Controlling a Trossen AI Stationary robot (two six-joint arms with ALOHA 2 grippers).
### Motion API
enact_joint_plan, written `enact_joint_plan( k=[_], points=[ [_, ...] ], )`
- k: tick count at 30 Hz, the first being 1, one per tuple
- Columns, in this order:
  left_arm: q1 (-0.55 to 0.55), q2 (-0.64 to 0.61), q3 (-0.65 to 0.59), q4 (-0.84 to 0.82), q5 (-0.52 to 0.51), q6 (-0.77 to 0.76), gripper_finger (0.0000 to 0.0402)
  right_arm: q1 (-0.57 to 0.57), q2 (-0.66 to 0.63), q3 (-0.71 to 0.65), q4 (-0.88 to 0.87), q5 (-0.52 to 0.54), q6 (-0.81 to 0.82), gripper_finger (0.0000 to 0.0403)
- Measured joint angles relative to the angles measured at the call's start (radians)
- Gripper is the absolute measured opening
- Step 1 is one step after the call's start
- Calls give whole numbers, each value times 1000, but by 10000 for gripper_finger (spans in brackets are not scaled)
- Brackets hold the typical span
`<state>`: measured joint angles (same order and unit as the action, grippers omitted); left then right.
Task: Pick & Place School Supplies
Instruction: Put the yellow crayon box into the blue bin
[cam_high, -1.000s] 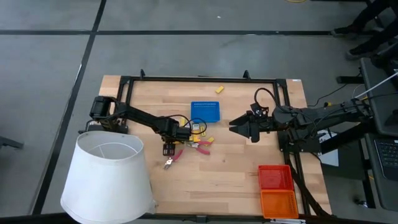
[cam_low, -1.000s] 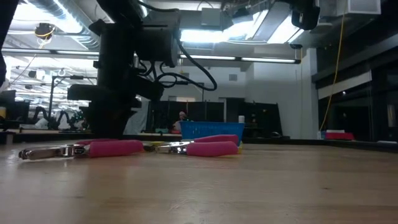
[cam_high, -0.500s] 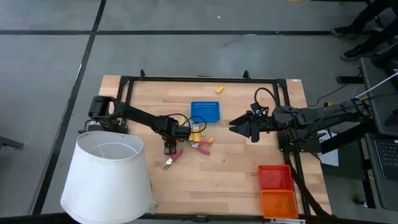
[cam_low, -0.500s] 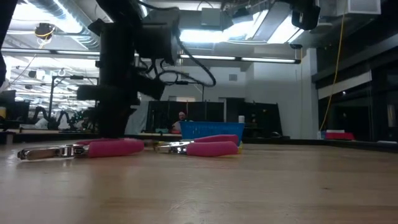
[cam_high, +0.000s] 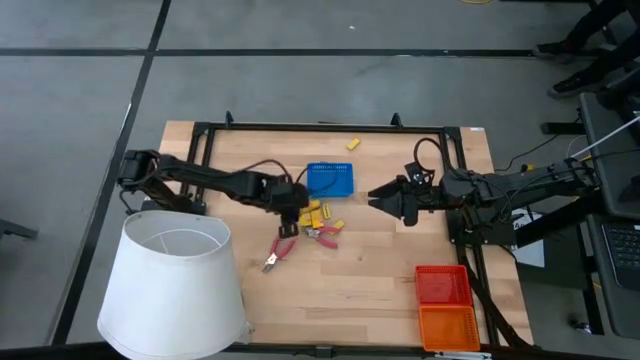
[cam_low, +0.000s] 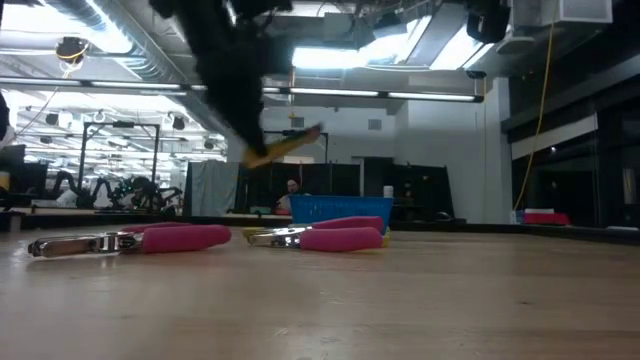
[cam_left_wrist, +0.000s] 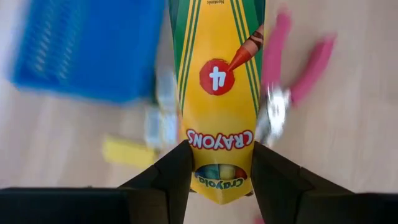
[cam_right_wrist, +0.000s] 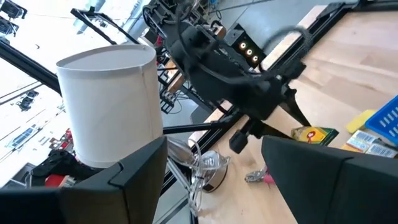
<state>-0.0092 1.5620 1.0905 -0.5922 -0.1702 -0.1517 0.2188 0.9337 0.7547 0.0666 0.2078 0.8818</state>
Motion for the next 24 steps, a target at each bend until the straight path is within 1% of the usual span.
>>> enact_joint_plan(
  k=[3, 6, 9, 12, 14, 16, 18, 21, 24],
  points=[
    [32, 0, 64, 9, -57, 83, 146, 0, 0, 0, 3, 19, -3, 268],
    [94, 0, 106, 49, -65, 162, 146, 0, 0, 0, 3, 21, -3, 268],
    [183, 15, 132, 46, -23, 206, 146, 0, 0, 0, 4, 21, -3, 268],
    [268, 52, 152, 28, 47, 242, 145, 0, 0, 0, 13, 21, -4, 268],
    [305, 86, 176, 37, 101, 270, 145, 0, 0, 0, 15, 21, -3, 268],
    [326, 128, 206, 34, 153, 301, 145, 0, 0, 0, 17, 21, -3, 268],
    [332, 182, 242, 13, 177, 337, 145, 0, 0, 0, 16, 21, 4, 268],
    [332, 262, 300, -36, 186, 383, 145, 0, 0, 0, 20, 21, 15, 268],
    [331, 316, 334, -48, 187, 388, 146, 1, 0, 0, 32, 29, 22, 268]
  ],
)
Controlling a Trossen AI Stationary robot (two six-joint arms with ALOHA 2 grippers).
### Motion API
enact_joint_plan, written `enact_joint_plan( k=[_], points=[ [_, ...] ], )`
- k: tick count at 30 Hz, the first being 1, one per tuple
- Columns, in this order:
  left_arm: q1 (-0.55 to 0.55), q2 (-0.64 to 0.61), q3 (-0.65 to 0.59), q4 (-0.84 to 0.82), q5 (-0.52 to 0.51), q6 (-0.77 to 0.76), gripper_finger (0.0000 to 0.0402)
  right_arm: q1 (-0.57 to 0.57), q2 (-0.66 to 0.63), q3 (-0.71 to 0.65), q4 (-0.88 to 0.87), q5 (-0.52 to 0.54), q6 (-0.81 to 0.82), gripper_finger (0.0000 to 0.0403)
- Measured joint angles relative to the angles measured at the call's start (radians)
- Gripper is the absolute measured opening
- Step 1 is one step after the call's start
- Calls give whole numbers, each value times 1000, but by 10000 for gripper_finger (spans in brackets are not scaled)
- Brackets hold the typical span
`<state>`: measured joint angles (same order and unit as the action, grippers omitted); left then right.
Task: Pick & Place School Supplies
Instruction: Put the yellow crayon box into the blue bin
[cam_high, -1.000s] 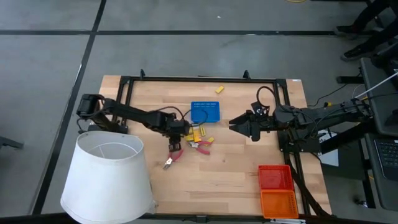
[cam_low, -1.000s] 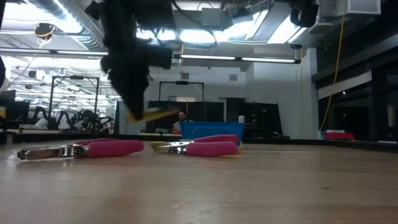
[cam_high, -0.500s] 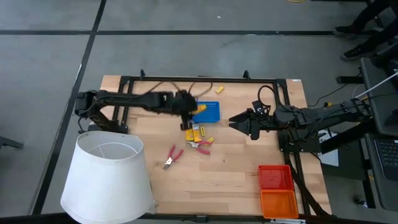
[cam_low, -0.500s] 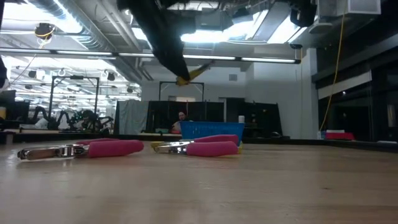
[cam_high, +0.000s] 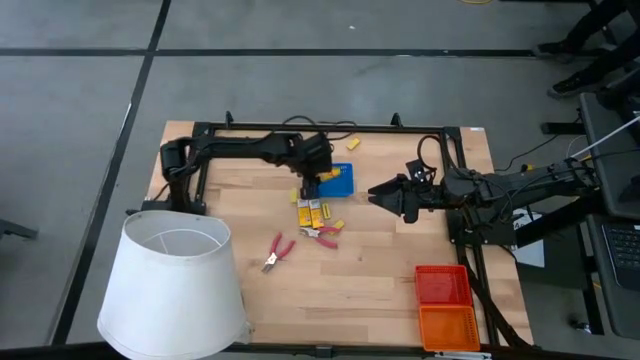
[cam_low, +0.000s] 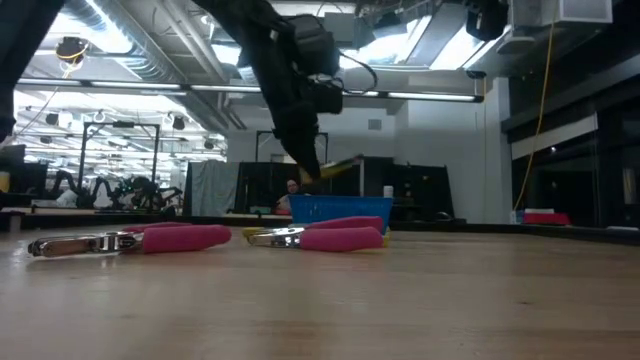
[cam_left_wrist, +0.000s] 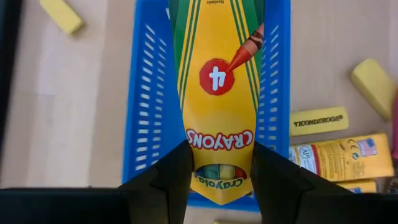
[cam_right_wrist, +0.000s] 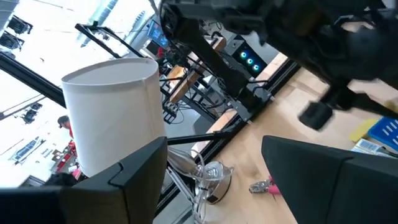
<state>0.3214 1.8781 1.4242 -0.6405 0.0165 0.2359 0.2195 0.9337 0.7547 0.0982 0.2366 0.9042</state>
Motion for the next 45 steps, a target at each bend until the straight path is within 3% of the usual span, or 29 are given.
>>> enact_joint_plan(
  k=[15, 24, 31, 34, 38, 45],
  points=[
    [9, 4, 37, 11, -6, -8, 227, 0, 0, 0, 29, 10, -3, 268],
    [-7, -1, 29, -307, 4, -156, 232, 0, 0, 0, 29, 10, -2, 268],
    [-78, -28, -71, -313, 65, -251, 232, 8, 0, 0, 29, 10, -7, 268],
    [-118, -39, -127, -273, 66, -376, 232, 25, 0, 0, 29, 11, -7, 268],
    [-161, -60, -204, -177, 44, -682, 232, 55, 0, 0, 29, 48, -7, 268],
    [-243, -67, -234, -110, -120, -1240, 215, 87, -1, 0, 28, 93, -21, 268]
  ],
)
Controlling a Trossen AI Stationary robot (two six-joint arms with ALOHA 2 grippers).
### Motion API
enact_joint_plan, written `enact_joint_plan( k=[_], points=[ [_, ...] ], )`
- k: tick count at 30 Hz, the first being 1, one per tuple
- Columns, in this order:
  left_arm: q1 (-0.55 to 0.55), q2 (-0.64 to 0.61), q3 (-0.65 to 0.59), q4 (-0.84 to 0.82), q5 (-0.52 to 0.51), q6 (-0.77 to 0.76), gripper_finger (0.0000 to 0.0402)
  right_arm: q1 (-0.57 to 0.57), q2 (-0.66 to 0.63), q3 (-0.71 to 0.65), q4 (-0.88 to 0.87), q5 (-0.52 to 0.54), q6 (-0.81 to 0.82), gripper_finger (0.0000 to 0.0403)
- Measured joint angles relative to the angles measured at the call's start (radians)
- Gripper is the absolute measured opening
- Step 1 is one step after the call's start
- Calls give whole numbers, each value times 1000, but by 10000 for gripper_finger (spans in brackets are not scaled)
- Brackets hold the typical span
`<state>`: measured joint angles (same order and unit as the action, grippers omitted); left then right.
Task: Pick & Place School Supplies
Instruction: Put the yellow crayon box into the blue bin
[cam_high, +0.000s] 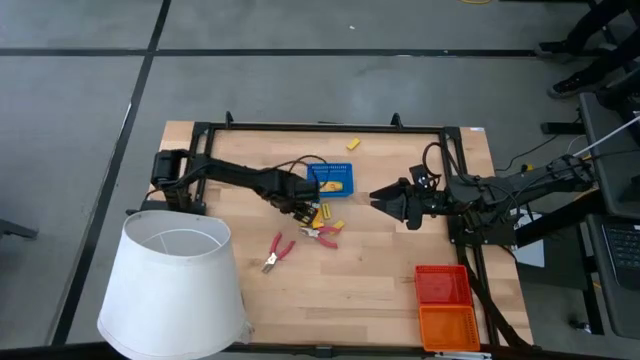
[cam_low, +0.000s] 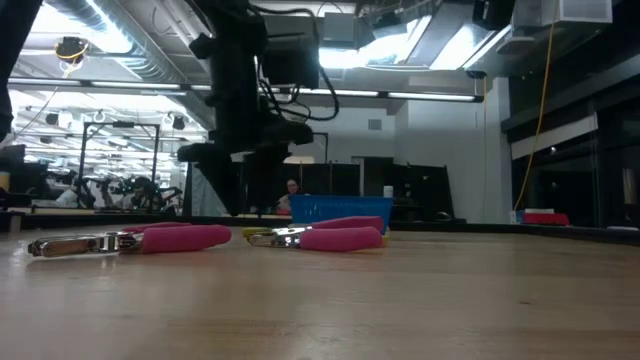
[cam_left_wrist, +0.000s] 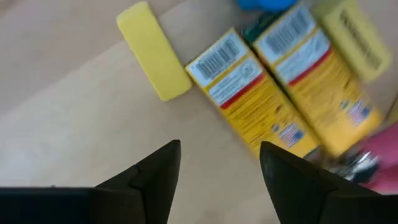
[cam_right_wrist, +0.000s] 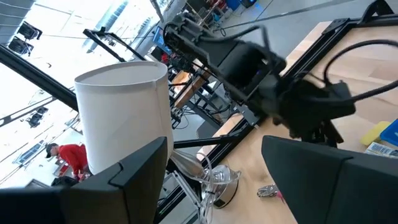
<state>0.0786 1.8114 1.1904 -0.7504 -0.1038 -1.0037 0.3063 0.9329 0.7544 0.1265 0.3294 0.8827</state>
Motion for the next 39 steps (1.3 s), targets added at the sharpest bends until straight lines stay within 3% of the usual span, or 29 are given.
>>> enact_joint_plan(
  k=[6, 14, 24, 39],
  points=[
    [-53, 0, 0, 60, -72, -260, 199, 5, 0, 0, -1, -5, -20, 268],
    [-96, 21, -1, 69, -137, -498, 189, 6, -8, 0, -4, -27, -57, 268],
    [-99, 60, 0, 158, -151, -519, 186, 6, -48, 0, -20, -35, -85, 268],
    [-99, 105, 4, 158, -133, -546, 183, 6, -121, 0, -67, -23, -110, 268]
  ],
)
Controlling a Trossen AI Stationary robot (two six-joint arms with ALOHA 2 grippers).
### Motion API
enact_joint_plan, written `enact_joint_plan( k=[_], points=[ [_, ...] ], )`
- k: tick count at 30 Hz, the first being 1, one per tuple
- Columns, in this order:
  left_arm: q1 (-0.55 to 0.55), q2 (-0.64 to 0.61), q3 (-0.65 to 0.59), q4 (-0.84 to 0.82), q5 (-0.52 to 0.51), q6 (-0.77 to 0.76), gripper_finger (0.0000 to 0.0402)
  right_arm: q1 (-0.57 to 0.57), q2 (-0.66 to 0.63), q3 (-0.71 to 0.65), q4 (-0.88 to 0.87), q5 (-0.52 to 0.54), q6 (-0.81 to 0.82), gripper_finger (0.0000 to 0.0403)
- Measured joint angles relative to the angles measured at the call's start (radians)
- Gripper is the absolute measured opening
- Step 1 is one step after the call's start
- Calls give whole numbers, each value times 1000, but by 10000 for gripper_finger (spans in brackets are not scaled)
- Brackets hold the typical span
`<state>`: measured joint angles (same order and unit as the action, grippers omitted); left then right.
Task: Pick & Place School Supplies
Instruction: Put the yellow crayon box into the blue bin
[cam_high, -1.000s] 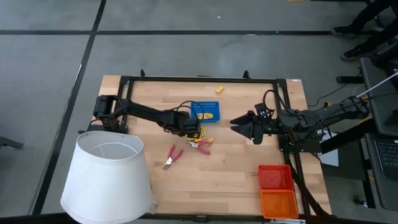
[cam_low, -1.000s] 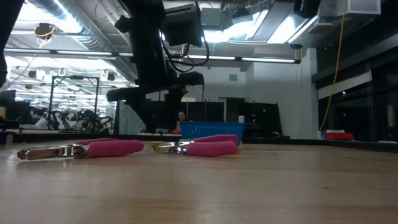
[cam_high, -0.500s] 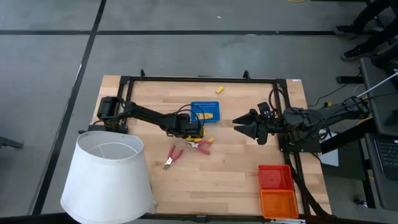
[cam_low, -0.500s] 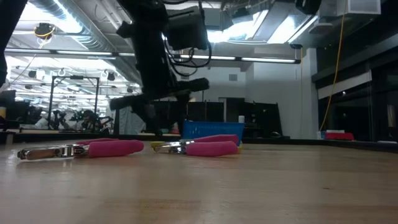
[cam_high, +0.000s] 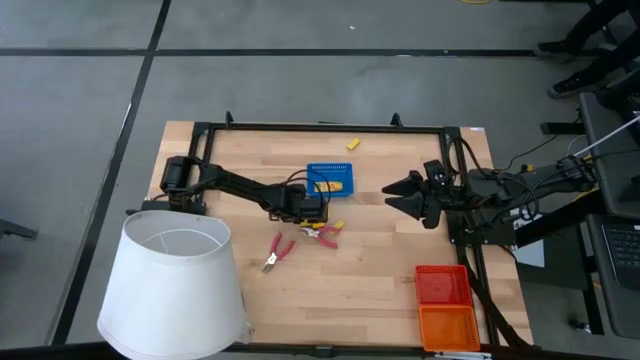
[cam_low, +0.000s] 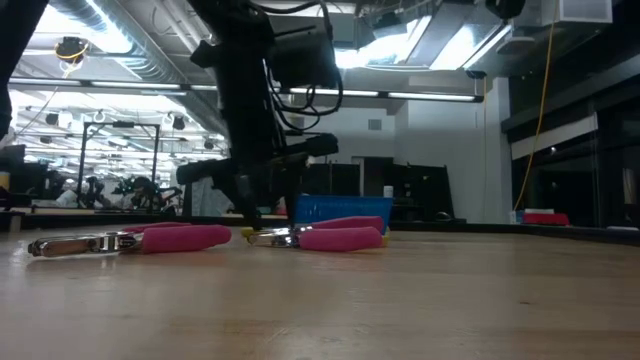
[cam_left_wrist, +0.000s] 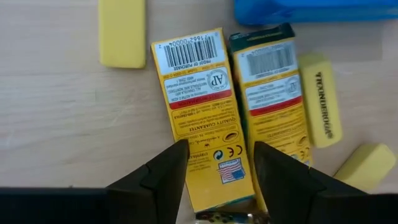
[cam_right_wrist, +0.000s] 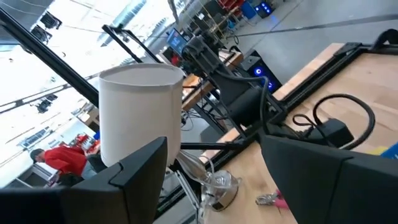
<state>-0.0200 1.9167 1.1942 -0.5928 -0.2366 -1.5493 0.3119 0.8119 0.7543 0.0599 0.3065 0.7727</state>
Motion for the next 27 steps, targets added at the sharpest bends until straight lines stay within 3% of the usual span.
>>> enact_joint_plan(
  k=[18, 27],
  points=[
    [6, 4, -2, -35, 2, 15, 179, 0, -13, 0, -10, -8, -10, 268],
    [-2, -2, 16, -42, -25, 51, 150, 0, -13, 0, -10, -8, -6, 268]
  ],
)
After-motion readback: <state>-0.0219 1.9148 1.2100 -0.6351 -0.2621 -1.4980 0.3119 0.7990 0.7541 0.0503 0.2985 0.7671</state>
